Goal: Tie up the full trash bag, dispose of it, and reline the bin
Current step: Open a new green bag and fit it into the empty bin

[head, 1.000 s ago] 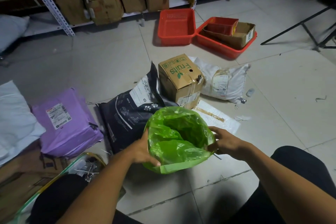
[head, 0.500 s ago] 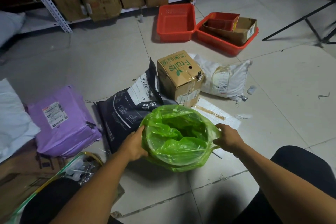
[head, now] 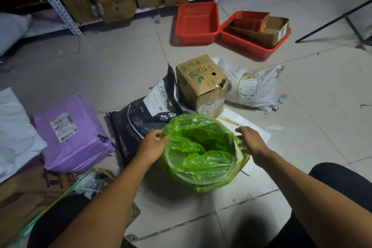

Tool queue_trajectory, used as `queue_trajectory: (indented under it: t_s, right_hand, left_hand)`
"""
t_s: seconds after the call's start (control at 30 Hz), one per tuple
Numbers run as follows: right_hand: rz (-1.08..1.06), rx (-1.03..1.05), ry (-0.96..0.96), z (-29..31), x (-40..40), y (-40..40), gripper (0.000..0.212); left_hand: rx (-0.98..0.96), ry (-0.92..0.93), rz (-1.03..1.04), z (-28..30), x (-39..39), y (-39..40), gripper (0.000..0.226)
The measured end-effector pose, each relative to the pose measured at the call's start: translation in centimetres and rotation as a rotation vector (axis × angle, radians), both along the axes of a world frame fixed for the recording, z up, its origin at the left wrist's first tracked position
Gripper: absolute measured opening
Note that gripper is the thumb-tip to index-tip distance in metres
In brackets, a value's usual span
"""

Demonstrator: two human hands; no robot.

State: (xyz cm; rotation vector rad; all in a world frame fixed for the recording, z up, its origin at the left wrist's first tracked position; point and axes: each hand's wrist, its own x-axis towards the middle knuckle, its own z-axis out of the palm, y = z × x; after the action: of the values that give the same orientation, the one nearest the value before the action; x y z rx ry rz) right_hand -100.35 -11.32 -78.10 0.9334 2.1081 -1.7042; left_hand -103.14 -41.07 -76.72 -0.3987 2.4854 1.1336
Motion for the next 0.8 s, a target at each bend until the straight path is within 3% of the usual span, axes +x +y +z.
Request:
queue_trajectory:
  t_s: [0.1, 0.13, 0.23, 0.4, 0.53, 0.67, 0.8]
  right_hand:
    - [-0.032, 0.068, 0.026, -0.8, -0.5, -0.5, 0.005]
    - [-0.039, 0.087, 0.029, -1.1, -0.6, -0.6, 0.011]
    - [-0.001, 0.191, 0.046, -2.0, -0.9, -0.7, 0.019]
    - [0.235, 0.48, -0.022, -2.8, 0.0, 0.0, 0.031]
    - [0.194, 0.433, -0.096, -2.4, 0.0, -0.2, 0.033]
    - [0.232, 0.509, 0.047, -0.7, -1.4, -1.9, 0.03]
    - [0.309, 0.669, 0.281, 0.7, -2.1, -4.8, 0.026]
  left_hand:
    - [-0.016, -0.021, -0.094, -0.4, 0.3, 0.8, 0.05]
    - [-0.03, -0.009, -0.109, -0.5, 0.3, 0.9, 0.054]
    - [-0.073, 0.036, -0.16, -0.9, 0.4, 0.9, 0.058]
    - [-0.048, 0.058, -0.198, -1.5, 0.2, 0.3, 0.063]
    - [-0.019, 0.028, -0.219, -1.8, 0.2, -0.3, 0.071]
    - [0.03, -0.034, -0.268, -1.9, 0.3, -0.9, 0.085]
    - [-0.048, -0.044, -0.312, -1.6, 0.9, -1.4, 0.088]
